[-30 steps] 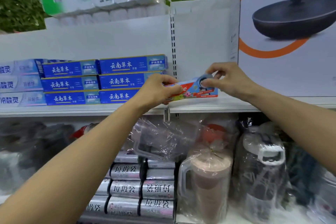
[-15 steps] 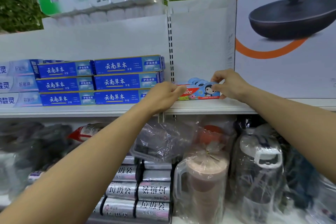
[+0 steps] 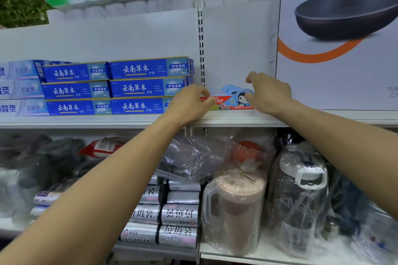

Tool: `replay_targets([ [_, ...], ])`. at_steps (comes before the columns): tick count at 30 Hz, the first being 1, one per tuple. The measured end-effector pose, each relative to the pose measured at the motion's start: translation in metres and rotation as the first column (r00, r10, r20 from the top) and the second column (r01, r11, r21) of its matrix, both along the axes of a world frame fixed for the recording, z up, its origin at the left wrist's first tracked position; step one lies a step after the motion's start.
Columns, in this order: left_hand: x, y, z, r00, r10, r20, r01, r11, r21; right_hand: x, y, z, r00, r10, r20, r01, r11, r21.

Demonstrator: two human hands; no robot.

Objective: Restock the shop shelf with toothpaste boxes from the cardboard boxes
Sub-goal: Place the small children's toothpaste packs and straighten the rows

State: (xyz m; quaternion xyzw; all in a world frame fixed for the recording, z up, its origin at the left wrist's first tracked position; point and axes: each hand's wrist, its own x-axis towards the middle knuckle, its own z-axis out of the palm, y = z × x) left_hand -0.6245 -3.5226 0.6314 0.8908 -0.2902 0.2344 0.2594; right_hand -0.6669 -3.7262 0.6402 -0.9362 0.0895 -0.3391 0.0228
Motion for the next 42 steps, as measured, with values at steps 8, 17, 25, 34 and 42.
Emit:
replay_targets([
  [8, -0.056, 0.066, -0.032, 0.99, 0.046, 0.132, -0.018, 0.977, -0.212, -0.054, 0.073, -0.032, 0.967, 0.135, 0.217, -0.114, 0.988, -0.106],
  [17, -0.073, 0.201, -0.113, 0.994, 0.083, -0.069, -0.094, 0.978, -0.186, -0.074, 0.201, -0.112, 0.96, 0.273, 0.06, -0.271, 0.962, -0.046],
  [25, -0.053, 0.326, -0.26, 0.866, 0.164, -0.473, -0.198, 0.98, -0.023, -0.051, 0.308, -0.256, 0.841, 0.395, -0.37, -0.352, 0.918, 0.18],
  [34, -0.052, 0.382, -0.471, 0.525, 0.278, -0.804, -0.284, 0.948, 0.143, -0.008, 0.376, -0.458, 0.492, 0.517, -0.701, -0.31, 0.856, 0.413],
  [42, -0.06, 0.368, -0.641, 0.161, 0.45, -0.878, -0.273, 0.876, 0.399, 0.017, 0.39, -0.64, 0.217, 0.603, -0.768, -0.184, 0.797, 0.575],
])
